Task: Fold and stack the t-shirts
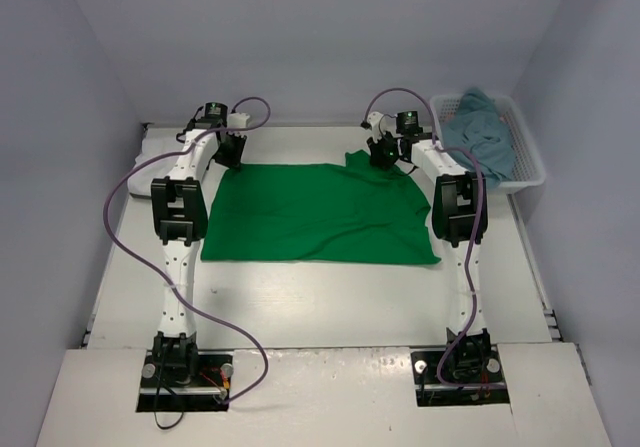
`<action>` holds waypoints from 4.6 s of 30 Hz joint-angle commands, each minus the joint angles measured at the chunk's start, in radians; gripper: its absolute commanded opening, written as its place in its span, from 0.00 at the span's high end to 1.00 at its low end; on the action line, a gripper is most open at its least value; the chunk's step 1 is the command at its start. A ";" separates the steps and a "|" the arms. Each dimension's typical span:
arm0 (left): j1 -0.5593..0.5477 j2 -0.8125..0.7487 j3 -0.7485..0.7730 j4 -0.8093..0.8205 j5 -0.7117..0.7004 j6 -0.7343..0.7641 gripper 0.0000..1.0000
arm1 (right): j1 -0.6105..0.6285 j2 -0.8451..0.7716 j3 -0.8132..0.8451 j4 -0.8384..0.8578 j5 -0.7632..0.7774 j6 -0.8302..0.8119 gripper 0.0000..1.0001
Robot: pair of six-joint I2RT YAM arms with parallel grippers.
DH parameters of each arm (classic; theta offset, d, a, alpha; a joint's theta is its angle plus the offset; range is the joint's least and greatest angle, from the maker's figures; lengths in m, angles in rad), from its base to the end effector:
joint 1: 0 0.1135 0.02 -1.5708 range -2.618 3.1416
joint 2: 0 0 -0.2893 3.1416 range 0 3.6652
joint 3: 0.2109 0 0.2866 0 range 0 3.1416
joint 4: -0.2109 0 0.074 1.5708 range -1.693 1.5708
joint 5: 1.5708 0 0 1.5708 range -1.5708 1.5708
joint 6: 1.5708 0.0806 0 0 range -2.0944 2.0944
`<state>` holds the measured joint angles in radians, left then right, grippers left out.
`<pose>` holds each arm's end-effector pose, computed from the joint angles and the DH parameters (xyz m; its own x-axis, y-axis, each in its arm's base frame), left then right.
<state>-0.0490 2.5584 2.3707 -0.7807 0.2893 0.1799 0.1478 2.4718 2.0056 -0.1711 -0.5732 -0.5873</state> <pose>0.6318 -0.0540 0.1548 -0.7724 0.2096 -0.5995 0.3523 0.9268 -0.1299 0.6246 0.1372 0.1364 -0.1825 -0.4979 -0.8478 -0.7880 0.5898 -0.1767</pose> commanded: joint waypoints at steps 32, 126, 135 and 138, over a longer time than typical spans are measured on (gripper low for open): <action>0.012 -0.291 -0.340 0.307 0.011 -0.080 1.00 | 0.029 -0.323 -0.381 0.369 0.180 0.003 1.00; 0.024 -1.006 -1.180 0.173 0.283 0.240 1.00 | 0.297 -0.912 -0.886 -0.258 0.216 -0.328 0.85; 0.023 -0.995 -1.185 0.117 0.240 0.297 1.00 | 0.288 -0.861 -0.854 -0.240 0.217 -0.312 0.89; 0.024 -0.983 -1.194 0.071 0.234 0.331 1.00 | 0.285 -0.847 -0.834 -0.223 0.225 -0.287 0.89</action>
<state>-0.0322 1.5810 1.1664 -0.6533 0.5308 0.4469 0.4393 1.6218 1.1156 -0.4110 -0.3614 -0.8940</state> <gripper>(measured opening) 0.013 0.111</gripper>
